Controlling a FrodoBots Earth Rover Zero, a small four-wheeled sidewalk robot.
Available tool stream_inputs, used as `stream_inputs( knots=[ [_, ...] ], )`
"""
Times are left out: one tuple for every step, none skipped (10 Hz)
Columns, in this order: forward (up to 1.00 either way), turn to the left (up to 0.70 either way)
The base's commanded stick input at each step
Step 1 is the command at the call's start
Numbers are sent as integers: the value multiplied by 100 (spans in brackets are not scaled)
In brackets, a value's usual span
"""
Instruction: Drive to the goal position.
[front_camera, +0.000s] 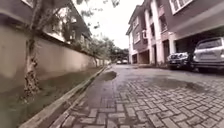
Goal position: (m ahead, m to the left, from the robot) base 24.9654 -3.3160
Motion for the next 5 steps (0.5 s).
stream_inputs(
  knots=[
    [50,-14],
    [50,0],
    [50,0],
    [50,0],
    [50,0]
  ],
)
